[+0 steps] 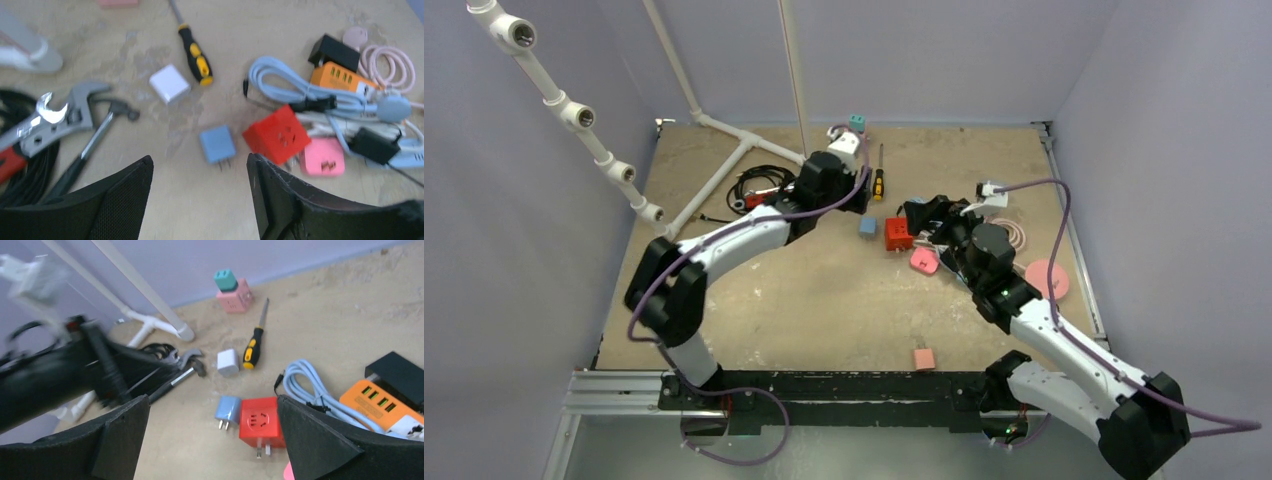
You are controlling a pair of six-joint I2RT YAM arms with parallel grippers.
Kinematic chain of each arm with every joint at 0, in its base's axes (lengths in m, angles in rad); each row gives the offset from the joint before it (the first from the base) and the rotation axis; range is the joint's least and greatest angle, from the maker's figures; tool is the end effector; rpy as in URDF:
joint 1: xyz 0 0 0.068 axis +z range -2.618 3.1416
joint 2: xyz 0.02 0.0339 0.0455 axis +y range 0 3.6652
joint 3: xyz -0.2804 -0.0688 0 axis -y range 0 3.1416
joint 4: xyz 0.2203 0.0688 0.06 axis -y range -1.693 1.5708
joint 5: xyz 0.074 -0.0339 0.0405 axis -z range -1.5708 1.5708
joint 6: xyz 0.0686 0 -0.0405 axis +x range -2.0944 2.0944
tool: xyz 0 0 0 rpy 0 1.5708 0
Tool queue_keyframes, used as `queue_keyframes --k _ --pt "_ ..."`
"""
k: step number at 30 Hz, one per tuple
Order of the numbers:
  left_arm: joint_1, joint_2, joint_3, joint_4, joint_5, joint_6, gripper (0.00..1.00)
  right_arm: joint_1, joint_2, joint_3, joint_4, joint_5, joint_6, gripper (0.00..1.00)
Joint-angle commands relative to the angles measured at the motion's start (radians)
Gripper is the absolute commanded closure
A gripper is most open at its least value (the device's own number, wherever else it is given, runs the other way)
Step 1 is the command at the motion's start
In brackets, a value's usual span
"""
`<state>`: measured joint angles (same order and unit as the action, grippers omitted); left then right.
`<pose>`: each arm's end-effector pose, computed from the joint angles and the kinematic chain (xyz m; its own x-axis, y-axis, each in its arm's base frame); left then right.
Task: Pull the plug off the socket
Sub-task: Pick up the socket from the corner of the board.
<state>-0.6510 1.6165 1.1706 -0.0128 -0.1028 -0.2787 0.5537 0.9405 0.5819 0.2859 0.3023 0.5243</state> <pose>0.3105 -0.2277 0.2898 -0.4843 0.0249 -0.8745 0.4123 0.8882 -0.2030 0.1989 0.0989 0.3088 -0.1784 0.4516 -0.8742 -0.1850 0.8572 0.4806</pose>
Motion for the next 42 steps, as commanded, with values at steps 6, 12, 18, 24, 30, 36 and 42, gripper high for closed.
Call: queue_keyframes --k 6,12,18,24,30,36,42 --pt "0.038 0.561 0.653 -0.019 -0.148 0.066 0.27 -0.01 -0.185 -0.133 0.118 -0.013 -0.041 0.01" --pt "0.095 0.842 1.002 -0.045 -0.171 0.035 0.25 -0.012 -0.169 -0.129 0.12 -0.036 -0.043 0.01" --pt "0.124 0.928 1.077 0.112 -0.186 0.038 0.25 -0.011 -0.143 -0.14 0.144 -0.066 -0.043 0.01" --pt "0.141 1.001 1.159 0.179 -0.157 0.072 0.24 -0.011 -0.109 -0.14 0.162 -0.099 -0.041 0.01" --pt "0.152 1.073 1.218 0.225 -0.125 0.073 0.21 -0.012 -0.072 -0.133 0.167 -0.113 -0.044 0.01" --pt "0.163 1.106 1.219 0.255 -0.144 0.075 0.21 -0.012 -0.063 -0.133 0.168 -0.109 -0.047 0.01" --pt "0.18 1.121 1.22 0.305 -0.119 0.075 0.37 -0.012 -0.06 -0.135 0.167 -0.093 -0.05 0.01"
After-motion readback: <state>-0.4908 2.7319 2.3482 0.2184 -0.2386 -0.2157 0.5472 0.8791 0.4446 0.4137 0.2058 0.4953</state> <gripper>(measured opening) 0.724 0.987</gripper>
